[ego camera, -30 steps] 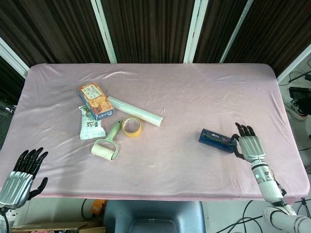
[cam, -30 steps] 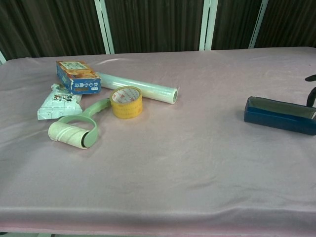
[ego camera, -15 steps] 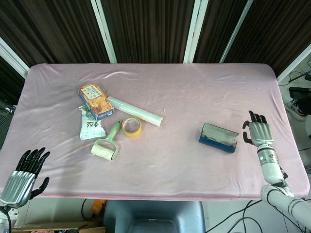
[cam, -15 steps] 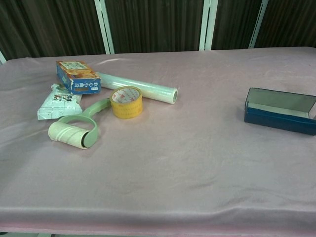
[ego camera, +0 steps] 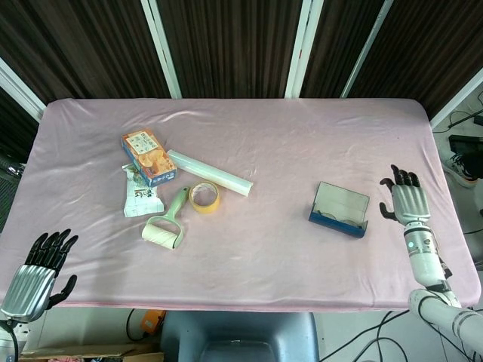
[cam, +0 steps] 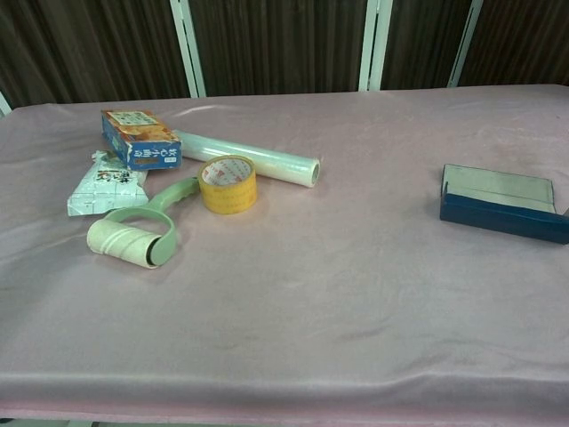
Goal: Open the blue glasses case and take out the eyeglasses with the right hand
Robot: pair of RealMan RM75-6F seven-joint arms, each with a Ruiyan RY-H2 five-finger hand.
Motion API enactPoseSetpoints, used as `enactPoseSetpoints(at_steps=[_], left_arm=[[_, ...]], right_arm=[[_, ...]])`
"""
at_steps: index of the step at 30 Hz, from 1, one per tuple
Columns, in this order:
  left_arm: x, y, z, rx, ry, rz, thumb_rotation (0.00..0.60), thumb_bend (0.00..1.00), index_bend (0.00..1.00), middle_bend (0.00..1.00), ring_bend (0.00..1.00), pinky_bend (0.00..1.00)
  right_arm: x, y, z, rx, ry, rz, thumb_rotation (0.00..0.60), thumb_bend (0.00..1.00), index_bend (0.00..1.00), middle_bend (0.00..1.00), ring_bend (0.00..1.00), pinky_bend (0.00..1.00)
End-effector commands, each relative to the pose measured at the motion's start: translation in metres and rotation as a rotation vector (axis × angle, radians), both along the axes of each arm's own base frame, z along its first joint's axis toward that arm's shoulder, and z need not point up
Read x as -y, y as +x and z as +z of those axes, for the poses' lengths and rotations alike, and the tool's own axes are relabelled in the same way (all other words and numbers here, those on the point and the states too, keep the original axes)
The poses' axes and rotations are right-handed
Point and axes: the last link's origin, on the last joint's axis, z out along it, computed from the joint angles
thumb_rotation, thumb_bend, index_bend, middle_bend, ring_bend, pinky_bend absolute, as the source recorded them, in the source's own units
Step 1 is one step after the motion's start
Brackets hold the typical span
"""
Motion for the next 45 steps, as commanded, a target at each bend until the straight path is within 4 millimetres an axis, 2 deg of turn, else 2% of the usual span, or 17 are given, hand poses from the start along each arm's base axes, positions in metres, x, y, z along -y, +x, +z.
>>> enactPoseSetpoints(at_steps=[1, 7, 14, 23, 37, 45], left_arm=[[0.0, 0.0, 0.0, 0.001, 0.001, 0.0, 0.6, 0.39, 0.0, 0.0, 0.0, 0.0], [0.002, 0.001, 0.001, 0.004, 0.002, -0.002, 0.6, 0.41, 0.0, 0.0, 0.0, 0.0], [0.002, 0.0, 0.003, 0.01, 0.003, 0.0, 0.6, 0.45, 0.0, 0.0, 0.0, 0.0], [0.003, -0.001, 0.004, 0.015, 0.003, -0.005, 0.6, 0.45, 0.0, 0.0, 0.0, 0.0], [0.004, -0.001, 0.006, 0.022, 0.008, -0.006, 0.6, 0.45, 0.0, 0.0, 0.0, 0.0], [0.004, -0.001, 0.008, 0.03, 0.012, -0.007, 0.6, 0.45, 0.0, 0.0, 0.0, 0.0]], right_arm=[[-0.013, 0.011, 0.0, 0.002, 0.044, 0.055, 0.6, 0.53, 0.38, 0.01, 0.0, 0.0], [-0.014, 0.037, -0.012, -0.012, 0.122, 0.115, 0.6, 0.53, 0.41, 0.01, 0.0, 0.0], [-0.003, 0.06, -0.033, -0.068, 0.196, 0.134, 0.6, 0.62, 0.44, 0.01, 0.0, 0.0], [-0.004, 0.072, -0.057, -0.097, 0.253, 0.135, 0.6, 0.63, 0.45, 0.01, 0.0, 0.0], [-0.006, 0.085, -0.079, -0.09, 0.31, 0.154, 0.6, 0.63, 0.46, 0.01, 0.0, 0.0], [-0.009, 0.103, -0.098, -0.073, 0.343, 0.194, 0.6, 0.63, 0.46, 0.01, 0.0, 0.0]])
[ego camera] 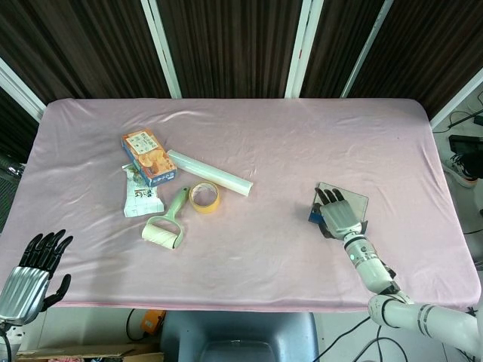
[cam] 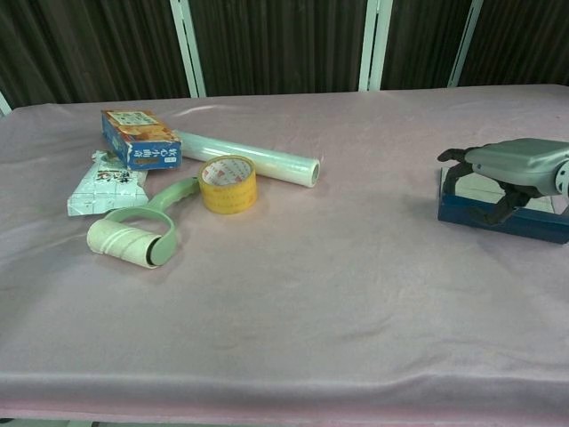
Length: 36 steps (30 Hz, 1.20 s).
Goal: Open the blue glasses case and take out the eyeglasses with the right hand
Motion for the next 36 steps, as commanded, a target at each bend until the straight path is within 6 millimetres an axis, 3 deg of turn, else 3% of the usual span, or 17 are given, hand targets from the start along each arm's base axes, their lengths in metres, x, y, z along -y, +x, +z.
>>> enactPoseSetpoints(at_steps=[1, 13, 20, 24, 28, 30, 36], left_arm=[[0.001, 0.0, 0.001, 0.002, 0.003, -0.001, 0.6, 0.45, 0.0, 0.0, 0.0, 0.0], [0.002, -0.001, 0.006, 0.016, 0.015, -0.008, 0.6, 0.45, 0.0, 0.0, 0.0, 0.0], [0.003, -0.002, 0.006, 0.015, 0.018, -0.009, 0.6, 0.45, 0.0, 0.0, 0.0, 0.0], [0.003, -0.002, 0.006, 0.015, 0.017, -0.01, 0.6, 0.45, 0.0, 0.0, 0.0, 0.0], [0.004, -0.001, 0.005, 0.01, 0.013, -0.014, 0.6, 0.45, 0.0, 0.0, 0.0, 0.0], [0.004, 0.0, 0.003, 0.005, 0.008, -0.017, 0.6, 0.45, 0.0, 0.0, 0.0, 0.0], [0.005, 0.001, 0.0, -0.004, 0.0, -0.021, 0.6, 0.45, 0.0, 0.0, 0.0, 0.0]], right_arm=[[-0.001, 0.006, -0.006, 0.002, 0.014, 0.014, 0.6, 0.63, 0.46, 0.01, 0.0, 0.0], [-0.014, 0.05, -0.036, 0.028, 0.079, 0.12, 0.6, 0.63, 0.47, 0.01, 0.0, 0.0], [-0.044, 0.072, -0.05, 0.011, 0.148, 0.241, 0.6, 0.63, 0.47, 0.01, 0.0, 0.0], [-0.05, 0.073, -0.05, 0.009, 0.157, 0.256, 0.6, 0.63, 0.47, 0.01, 0.0, 0.0], [-0.079, 0.074, -0.047, -0.01, 0.207, 0.328, 0.6, 0.63, 0.47, 0.01, 0.0, 0.0], [-0.104, 0.068, -0.039, -0.028, 0.249, 0.368, 0.6, 0.63, 0.47, 0.01, 0.0, 0.0], [-0.134, 0.051, -0.021, -0.054, 0.288, 0.403, 0.6, 0.63, 0.47, 0.01, 0.0, 0.0]])
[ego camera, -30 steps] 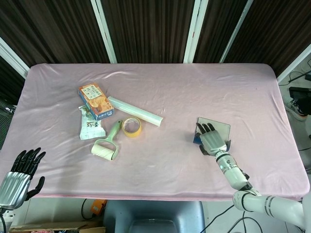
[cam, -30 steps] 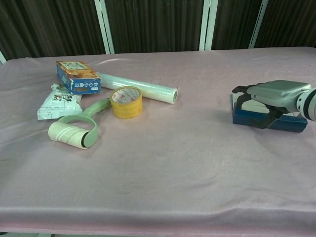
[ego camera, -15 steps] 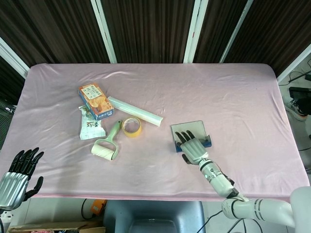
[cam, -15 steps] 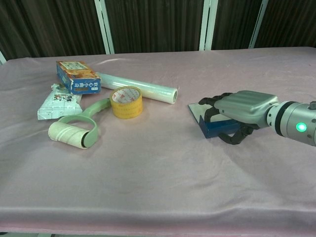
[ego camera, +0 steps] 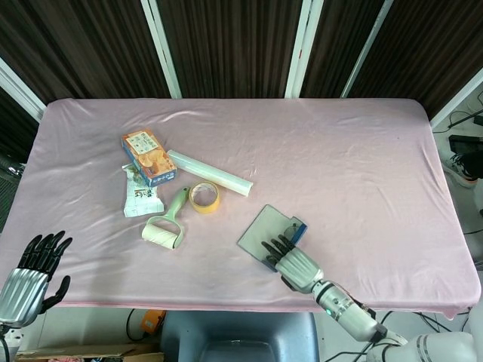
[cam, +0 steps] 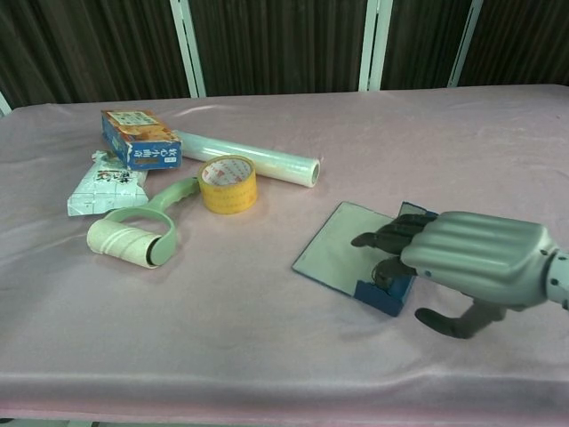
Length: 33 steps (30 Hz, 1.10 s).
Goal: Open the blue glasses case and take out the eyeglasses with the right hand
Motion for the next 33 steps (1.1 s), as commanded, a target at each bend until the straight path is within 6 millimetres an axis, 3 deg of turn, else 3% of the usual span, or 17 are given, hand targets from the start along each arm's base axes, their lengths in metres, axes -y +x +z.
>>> enactPoseSetpoints(at_steps=[1, 9, 15, 23, 33], left_arm=[[0.001, 0.001, -0.001, -0.001, -0.001, -0.002, 0.6, 0.45, 0.0, 0.0, 0.0, 0.0], [0.001, 0.001, -0.002, -0.005, -0.003, -0.003, 0.6, 0.45, 0.0, 0.0, 0.0, 0.0], [0.0, 0.002, -0.005, -0.014, -0.014, -0.003, 0.6, 0.45, 0.0, 0.0, 0.0, 0.0], [-0.002, 0.003, -0.008, -0.021, -0.02, 0.002, 0.6, 0.45, 0.0, 0.0, 0.0, 0.0], [-0.003, 0.002, -0.006, -0.015, -0.016, 0.009, 0.6, 0.45, 0.0, 0.0, 0.0, 0.0]], right_arm=[[-0.021, -0.014, 0.015, -0.016, 0.007, 0.012, 0.6, 0.63, 0.47, 0.01, 0.0, 0.0], [-0.045, -0.05, 0.048, -0.031, -0.026, -0.013, 0.6, 0.63, 0.47, 0.01, 0.0, 0.0], [-0.042, -0.081, 0.064, -0.074, -0.074, -0.101, 0.6, 0.63, 0.47, 0.01, 0.0, 0.0], [-0.009, -0.099, 0.076, -0.074, -0.18, -0.194, 0.6, 0.63, 0.47, 0.01, 0.0, 0.0], [0.052, -0.096, 0.072, -0.081, -0.296, -0.255, 0.6, 0.63, 0.48, 0.01, 0.0, 0.0]])
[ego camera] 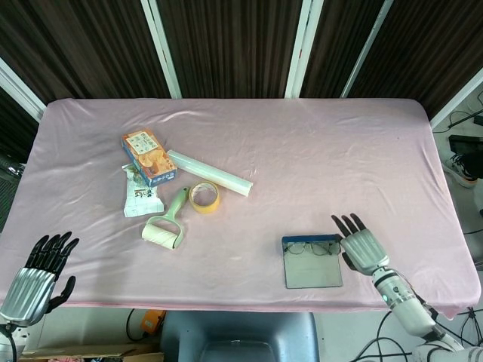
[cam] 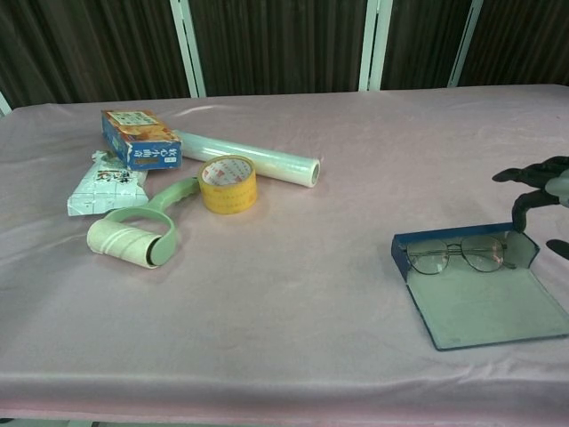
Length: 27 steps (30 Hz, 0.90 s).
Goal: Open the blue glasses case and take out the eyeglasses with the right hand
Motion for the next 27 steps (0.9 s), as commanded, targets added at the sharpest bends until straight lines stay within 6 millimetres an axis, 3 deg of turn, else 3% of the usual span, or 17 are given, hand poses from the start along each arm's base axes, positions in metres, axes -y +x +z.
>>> enactPoseSetpoints(at_steps=[1, 10, 15, 27], left_arm=[[-0.001, -0.001, 0.0, 0.001, 0.0, 0.004, 0.6, 0.45, 0.0, 0.0, 0.0, 0.0], [-0.001, -0.001, 0.002, 0.007, 0.002, 0.004, 0.6, 0.45, 0.0, 0.0, 0.0, 0.0], [-0.001, 0.0, 0.001, 0.005, 0.0, 0.003, 0.6, 0.45, 0.0, 0.0, 0.0, 0.0], [-0.001, -0.001, 0.001, 0.003, 0.001, 0.006, 0.6, 0.45, 0.0, 0.0, 0.0, 0.0]], right_arm=[[0.016, 0.002, -0.004, 0.0, -0.02, -0.011, 0.6, 0.63, 0.48, 0.01, 0.0, 0.0], [0.01, 0.01, 0.006, 0.082, -0.063, 0.024, 0.6, 0.61, 0.48, 0.01, 0.0, 0.0], [0.017, 0.019, 0.01, 0.133, -0.085, 0.044, 0.6, 0.57, 0.48, 0.01, 0.0, 0.0], [0.03, 0.032, -0.024, 0.079, -0.004, 0.079, 0.6, 0.57, 0.51, 0.01, 0.0, 0.0]])
